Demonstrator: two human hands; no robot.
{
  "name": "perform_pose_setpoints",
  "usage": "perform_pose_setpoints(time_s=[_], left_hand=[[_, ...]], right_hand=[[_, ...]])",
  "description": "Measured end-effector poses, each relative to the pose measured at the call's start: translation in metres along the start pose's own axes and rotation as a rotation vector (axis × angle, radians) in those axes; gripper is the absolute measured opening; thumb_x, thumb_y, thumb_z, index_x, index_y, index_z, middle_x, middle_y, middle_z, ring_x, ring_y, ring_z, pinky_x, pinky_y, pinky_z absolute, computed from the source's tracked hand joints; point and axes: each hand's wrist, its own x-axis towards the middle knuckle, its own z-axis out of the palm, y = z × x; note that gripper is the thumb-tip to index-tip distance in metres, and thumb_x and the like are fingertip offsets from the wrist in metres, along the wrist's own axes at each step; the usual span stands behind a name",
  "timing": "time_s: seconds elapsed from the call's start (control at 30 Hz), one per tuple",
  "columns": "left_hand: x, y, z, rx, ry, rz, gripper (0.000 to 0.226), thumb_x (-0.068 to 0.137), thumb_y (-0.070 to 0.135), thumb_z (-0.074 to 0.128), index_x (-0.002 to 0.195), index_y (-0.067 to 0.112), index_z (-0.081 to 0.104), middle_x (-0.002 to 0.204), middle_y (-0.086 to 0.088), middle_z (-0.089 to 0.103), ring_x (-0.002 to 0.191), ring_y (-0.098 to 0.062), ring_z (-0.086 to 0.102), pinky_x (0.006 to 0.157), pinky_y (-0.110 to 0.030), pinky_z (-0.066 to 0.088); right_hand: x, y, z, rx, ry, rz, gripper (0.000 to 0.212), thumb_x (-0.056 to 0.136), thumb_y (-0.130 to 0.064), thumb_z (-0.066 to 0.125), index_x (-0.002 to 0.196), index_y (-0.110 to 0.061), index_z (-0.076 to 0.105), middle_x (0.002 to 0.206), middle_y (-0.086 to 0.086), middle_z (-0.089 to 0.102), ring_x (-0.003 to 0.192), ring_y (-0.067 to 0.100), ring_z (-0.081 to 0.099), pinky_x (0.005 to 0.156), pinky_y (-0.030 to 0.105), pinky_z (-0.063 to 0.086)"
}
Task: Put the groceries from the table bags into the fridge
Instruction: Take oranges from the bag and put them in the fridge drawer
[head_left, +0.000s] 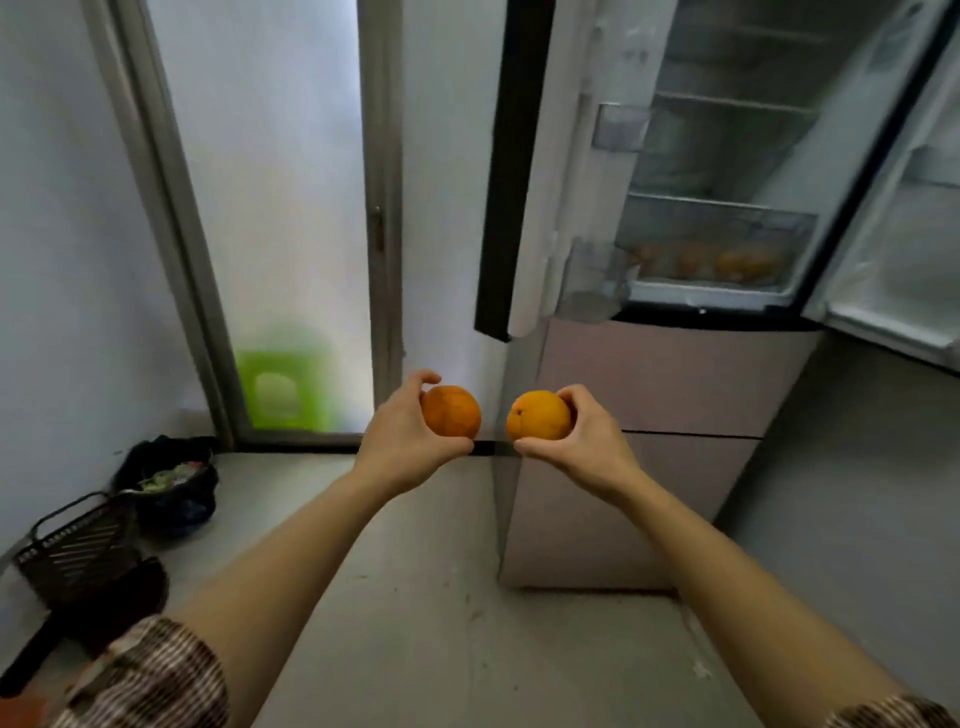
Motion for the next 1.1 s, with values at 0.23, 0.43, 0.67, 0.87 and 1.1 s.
perform_pose_setpoints(time_s=[0.23, 0.43, 0.67, 0.87, 1.1], left_hand=[[0.091, 0.098, 0.102, -0.023, -0.08, 0.267, 0.078, 0.063, 0.039, 0.084, 0.125, 0.037, 0.036, 0.12, 0.006, 0.049, 0.099, -0.015, 0.054, 0.078, -0.027, 0.048], [0.175, 0.176, 0.185, -0.191, -0.111, 0.352, 0.076, 0.061, 0.029, 0.087, 0.123, 0.033, 0.044, 0.108, 0.01, 0.05, 0.094, -0.011, 0.056, 0.072, -0.016, 0.044], [0.298, 0.26, 0.257, -0.227, -0.093, 0.381, 0.075, 0.062, 0.029, 0.085, 0.125, 0.028, 0.044, 0.111, 0.006, 0.051, 0.095, -0.015, 0.055, 0.074, -0.027, 0.046], [0.396, 0.309, 0.293, -0.249, 0.039, 0.293, 0.07, 0.058, 0.029, 0.082, 0.121, 0.023, 0.051, 0.112, 0.0, 0.06, 0.096, -0.018, 0.057, 0.078, -0.028, 0.046], [0.49, 0.338, 0.312, -0.203, 0.176, 0.297, 0.069, 0.063, 0.028, 0.083, 0.122, 0.021, 0.048, 0.108, 0.001, 0.054, 0.096, -0.021, 0.056, 0.08, -0.033, 0.048]], right_hand=[[0.062, 0.061, -0.132, -0.03, 0.274, -0.04, 0.071, 0.069, -0.034, 0.084, 0.128, -0.034, 0.045, 0.116, -0.008, 0.049, 0.099, 0.014, 0.055, 0.069, 0.017, 0.044], [0.14, 0.116, -0.225, 0.005, 0.359, -0.059, 0.065, 0.069, -0.028, 0.085, 0.122, -0.034, 0.048, 0.116, -0.006, 0.051, 0.098, 0.012, 0.058, 0.071, 0.018, 0.048], [0.235, 0.15, -0.333, -0.085, 0.416, -0.069, 0.068, 0.067, -0.025, 0.085, 0.12, -0.033, 0.045, 0.115, -0.004, 0.049, 0.092, 0.009, 0.057, 0.066, 0.019, 0.049], [0.324, 0.164, -0.388, -0.094, 0.454, -0.1, 0.063, 0.068, -0.016, 0.084, 0.117, -0.028, 0.045, 0.101, -0.008, 0.049, 0.087, 0.016, 0.059, 0.077, 0.037, 0.056], [0.445, 0.175, -0.434, -0.132, 0.446, -0.256, 0.063, 0.063, -0.022, 0.086, 0.114, -0.022, 0.048, 0.108, 0.002, 0.054, 0.089, 0.019, 0.058, 0.073, 0.029, 0.05]])
